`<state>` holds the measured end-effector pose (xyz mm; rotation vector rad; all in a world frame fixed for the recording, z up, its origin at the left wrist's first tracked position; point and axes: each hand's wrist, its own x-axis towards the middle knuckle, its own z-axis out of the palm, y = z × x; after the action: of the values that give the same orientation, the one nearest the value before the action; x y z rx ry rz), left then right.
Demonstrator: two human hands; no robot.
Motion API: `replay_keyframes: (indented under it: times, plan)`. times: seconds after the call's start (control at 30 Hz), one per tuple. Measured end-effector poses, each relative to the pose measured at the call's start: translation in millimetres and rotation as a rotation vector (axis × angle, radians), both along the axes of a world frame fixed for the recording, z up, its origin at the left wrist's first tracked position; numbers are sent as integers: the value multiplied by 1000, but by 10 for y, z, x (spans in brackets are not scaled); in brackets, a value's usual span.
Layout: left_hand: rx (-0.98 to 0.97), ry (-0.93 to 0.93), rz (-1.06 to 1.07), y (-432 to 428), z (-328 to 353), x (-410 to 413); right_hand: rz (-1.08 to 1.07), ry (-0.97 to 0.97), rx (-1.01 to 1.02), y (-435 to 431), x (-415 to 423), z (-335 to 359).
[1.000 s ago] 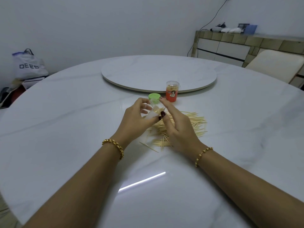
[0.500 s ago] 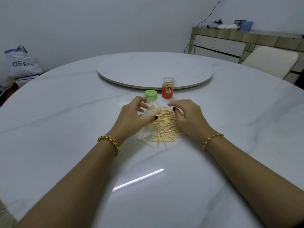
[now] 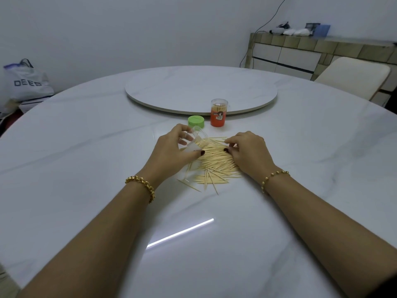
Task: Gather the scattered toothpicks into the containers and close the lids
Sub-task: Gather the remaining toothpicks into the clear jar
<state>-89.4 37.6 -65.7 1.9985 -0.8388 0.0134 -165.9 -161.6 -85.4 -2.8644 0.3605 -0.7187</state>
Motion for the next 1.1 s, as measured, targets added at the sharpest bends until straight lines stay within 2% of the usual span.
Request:
replay_keyframes:
  times: [0.3,0.6,0.97,1.1]
  plan:
    - [2,9,10,26,12,2,-17,-3,32,-10,88,111]
    - [11,-5,20,40,10,22,37,-197,104,54,64,107]
    - [23,-21,34,41,5,43,77,-358,360,89,60,176]
    - [12,-28,40,55,4,48,194,-383,244,150,56,178]
